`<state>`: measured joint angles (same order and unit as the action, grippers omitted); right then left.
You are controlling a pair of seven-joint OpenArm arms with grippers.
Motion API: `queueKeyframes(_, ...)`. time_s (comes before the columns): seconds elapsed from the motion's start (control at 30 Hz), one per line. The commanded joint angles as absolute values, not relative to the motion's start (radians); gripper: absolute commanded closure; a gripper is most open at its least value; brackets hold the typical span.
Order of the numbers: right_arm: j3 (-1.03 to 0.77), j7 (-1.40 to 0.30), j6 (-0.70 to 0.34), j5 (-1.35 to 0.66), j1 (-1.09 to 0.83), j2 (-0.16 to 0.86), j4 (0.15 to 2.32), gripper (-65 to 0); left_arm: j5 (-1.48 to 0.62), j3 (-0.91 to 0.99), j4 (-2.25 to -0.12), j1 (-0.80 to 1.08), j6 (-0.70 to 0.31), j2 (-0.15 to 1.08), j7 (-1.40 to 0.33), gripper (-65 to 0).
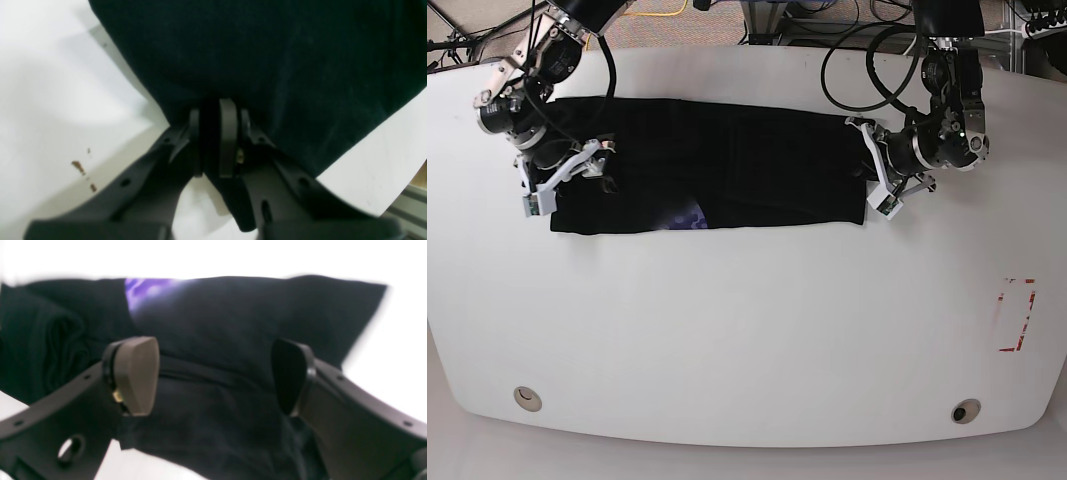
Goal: Fold the T-shirt properly
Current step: 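Regrasp the strip end with the right gripper and pull it outward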
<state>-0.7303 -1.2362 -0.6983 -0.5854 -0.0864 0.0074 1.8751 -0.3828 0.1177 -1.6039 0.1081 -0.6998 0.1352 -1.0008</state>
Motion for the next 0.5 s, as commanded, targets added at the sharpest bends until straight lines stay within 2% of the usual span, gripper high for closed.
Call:
queueKeyframes(0.0,-0.776,-1.282,-0.698,-0.654,-0.035,0.013,1.839,-50.9,-0.338,0.114,-1.584,0.113,-0.698,0.16,-1.056,-5.6)
queueKeyframes(0.2,-0.895,-1.331,-0.698,-0.673,-0.015,0.071,1.755,-50.9,-0.338,0.114,-1.569,0.113,-0.698,0.174,-1.055,-5.6)
queueKeyframes(0.47,-0.898,-1.331,-0.698,-0.69,0.002,0.159,1.681,-50.9,-0.338,0.114,-1.527,0.111,-0.698,0.193,-1.053,-5.6)
